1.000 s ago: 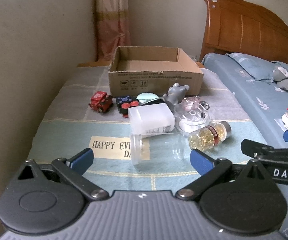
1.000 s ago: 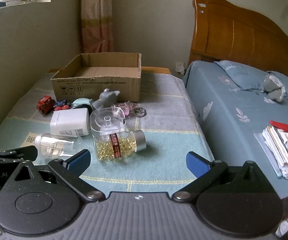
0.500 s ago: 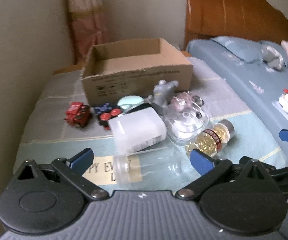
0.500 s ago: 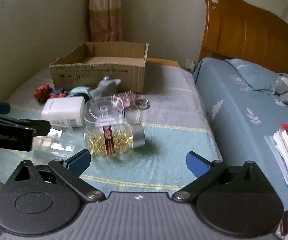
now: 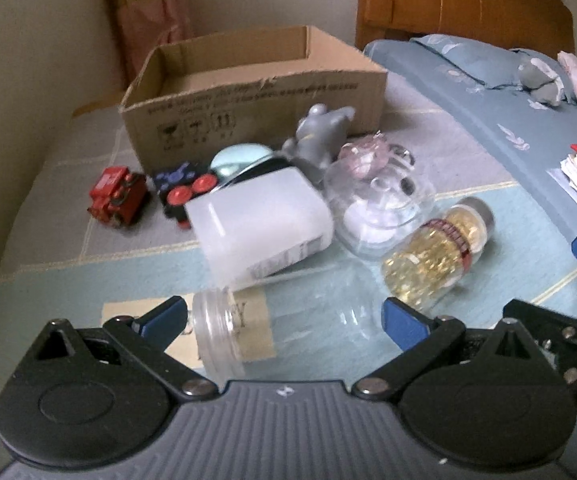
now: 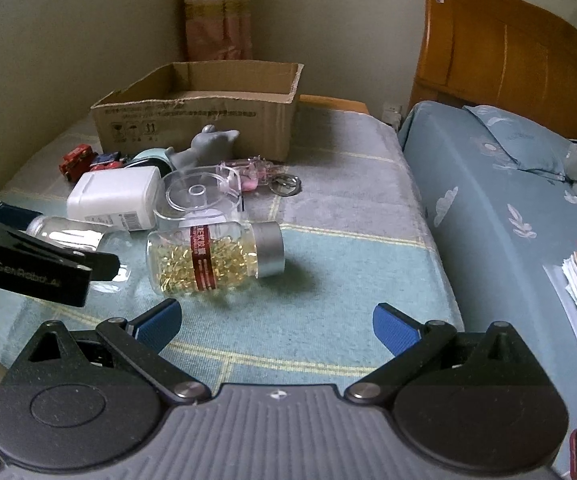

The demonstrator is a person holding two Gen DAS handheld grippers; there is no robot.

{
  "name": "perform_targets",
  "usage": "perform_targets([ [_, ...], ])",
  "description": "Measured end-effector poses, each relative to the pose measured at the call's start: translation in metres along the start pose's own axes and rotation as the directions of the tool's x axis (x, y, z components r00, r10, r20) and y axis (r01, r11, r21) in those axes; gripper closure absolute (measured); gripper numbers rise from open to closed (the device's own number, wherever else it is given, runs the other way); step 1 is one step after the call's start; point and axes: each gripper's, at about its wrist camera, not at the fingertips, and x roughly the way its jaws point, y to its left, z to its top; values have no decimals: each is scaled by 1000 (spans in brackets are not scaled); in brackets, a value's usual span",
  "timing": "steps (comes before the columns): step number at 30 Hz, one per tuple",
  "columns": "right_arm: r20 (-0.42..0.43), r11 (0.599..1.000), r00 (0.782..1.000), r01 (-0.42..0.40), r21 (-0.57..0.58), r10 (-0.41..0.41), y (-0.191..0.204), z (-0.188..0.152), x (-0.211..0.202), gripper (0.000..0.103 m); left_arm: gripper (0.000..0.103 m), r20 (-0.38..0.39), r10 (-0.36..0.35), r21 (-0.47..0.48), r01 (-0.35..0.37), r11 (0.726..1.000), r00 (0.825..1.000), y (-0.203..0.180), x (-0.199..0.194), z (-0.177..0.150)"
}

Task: Organize rigid objects
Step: 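Move the left tool toward the clear 'HAPPY EVERY DAY' jar lying on the bed, then close the left tool on the clear jar while the right tool grasps the capsule bottle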

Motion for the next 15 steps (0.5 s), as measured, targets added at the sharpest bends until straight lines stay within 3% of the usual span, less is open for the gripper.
perform_targets([
  [8, -34, 999, 999, -27, -41, 25, 0, -4, 16, 0, 1, 1, 59, -36, -59, 998, 998, 36, -3, -13],
  [15, -84, 995, 995, -69, -75, 62, 2, -11, 32, 0, 1, -29, 54, -111, -57, 992, 998, 65, 9, -26],
])
